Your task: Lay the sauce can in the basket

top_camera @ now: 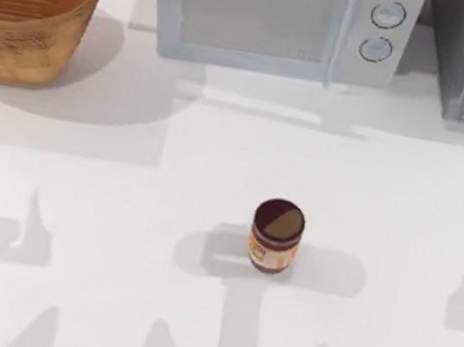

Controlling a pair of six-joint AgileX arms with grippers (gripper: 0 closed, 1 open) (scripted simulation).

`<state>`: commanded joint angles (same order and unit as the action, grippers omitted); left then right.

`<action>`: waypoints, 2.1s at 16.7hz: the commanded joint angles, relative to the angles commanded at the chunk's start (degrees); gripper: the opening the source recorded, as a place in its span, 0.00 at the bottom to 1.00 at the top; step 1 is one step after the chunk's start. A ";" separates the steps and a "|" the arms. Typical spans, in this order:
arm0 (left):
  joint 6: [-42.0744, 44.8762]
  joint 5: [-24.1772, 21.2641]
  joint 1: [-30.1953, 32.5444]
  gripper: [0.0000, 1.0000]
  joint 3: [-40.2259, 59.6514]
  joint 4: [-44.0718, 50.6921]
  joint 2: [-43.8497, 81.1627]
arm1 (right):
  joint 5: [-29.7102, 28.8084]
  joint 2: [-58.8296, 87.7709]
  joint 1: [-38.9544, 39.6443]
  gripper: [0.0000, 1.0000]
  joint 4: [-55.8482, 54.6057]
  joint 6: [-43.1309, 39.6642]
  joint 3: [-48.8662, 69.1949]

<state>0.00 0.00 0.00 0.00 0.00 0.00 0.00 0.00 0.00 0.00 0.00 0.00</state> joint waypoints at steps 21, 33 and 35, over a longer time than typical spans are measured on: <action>0.37 -34.05 11.24 1.00 21.16 -54.94 76.65 | 0.00 0.00 0.00 1.00 0.00 0.00 0.00; 0.99 -58.62 19.51 1.00 36.30 -94.23 131.41 | 0.00 0.00 0.00 1.00 0.00 0.00 0.00; 1.04 -60.90 20.24 1.00 37.75 -97.98 136.66 | 0.00 0.00 0.00 1.00 0.00 0.00 0.00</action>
<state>1.04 -60.90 20.24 37.75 -97.98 136.66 0.00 0.00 0.00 0.00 0.00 0.00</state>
